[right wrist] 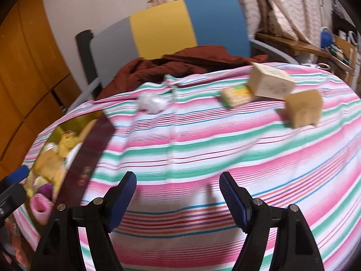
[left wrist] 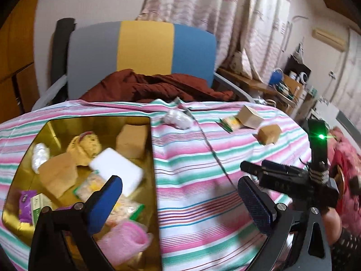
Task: Organize objects
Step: 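Move right tool to the tan sponge beside the cream box and grasp it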
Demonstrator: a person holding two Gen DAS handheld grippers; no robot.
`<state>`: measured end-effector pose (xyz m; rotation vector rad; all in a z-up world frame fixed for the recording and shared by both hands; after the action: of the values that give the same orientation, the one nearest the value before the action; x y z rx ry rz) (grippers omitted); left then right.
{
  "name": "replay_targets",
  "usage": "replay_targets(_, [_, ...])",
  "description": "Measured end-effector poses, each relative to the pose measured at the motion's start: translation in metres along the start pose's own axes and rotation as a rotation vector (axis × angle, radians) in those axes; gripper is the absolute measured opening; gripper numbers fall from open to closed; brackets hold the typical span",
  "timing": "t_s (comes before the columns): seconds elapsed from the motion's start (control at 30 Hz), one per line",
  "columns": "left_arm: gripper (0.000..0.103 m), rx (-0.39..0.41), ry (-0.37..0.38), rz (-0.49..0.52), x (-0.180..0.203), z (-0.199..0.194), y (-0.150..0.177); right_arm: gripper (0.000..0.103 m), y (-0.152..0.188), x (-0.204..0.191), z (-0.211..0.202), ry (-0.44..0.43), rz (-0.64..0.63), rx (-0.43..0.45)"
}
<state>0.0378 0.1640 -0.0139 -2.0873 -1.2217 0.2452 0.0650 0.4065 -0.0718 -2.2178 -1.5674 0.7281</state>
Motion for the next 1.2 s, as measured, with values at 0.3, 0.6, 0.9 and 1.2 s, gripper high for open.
replay_targets(0.3, [0.103,-0.056,0.037,0.081,0.034,0.023,-0.005,0.087,-0.032,0.092,0.002,0.209,0.069,0.086])
replay_targets(0.6, [0.103,-0.095,0.056,0.117,0.055,0.041,-0.012,0.089,-0.082,0.153,0.024,0.331,0.041,0.108])
replay_targets(0.9, [0.103,-0.120,0.068,0.192,0.078,0.070,-0.032,0.075,-0.095,0.172,0.049,0.260,0.080,0.072])
replay_targets(1.2, [0.103,-0.138,0.086,0.297,0.113,0.140,-0.079,0.069,-0.086,0.179,0.040,0.281,0.150,0.126])
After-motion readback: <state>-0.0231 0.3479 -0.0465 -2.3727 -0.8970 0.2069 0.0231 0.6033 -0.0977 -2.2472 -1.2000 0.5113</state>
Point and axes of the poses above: each gripper's, at about its wrist camera, not at the fingertips, and z roughly the way its jaws point, x to its right, y to its underside, the point moved 1 cm from there along z, roughly the way its jaws point, and after that the axes turned 9 degrees about -x, right-handed, at the moved point
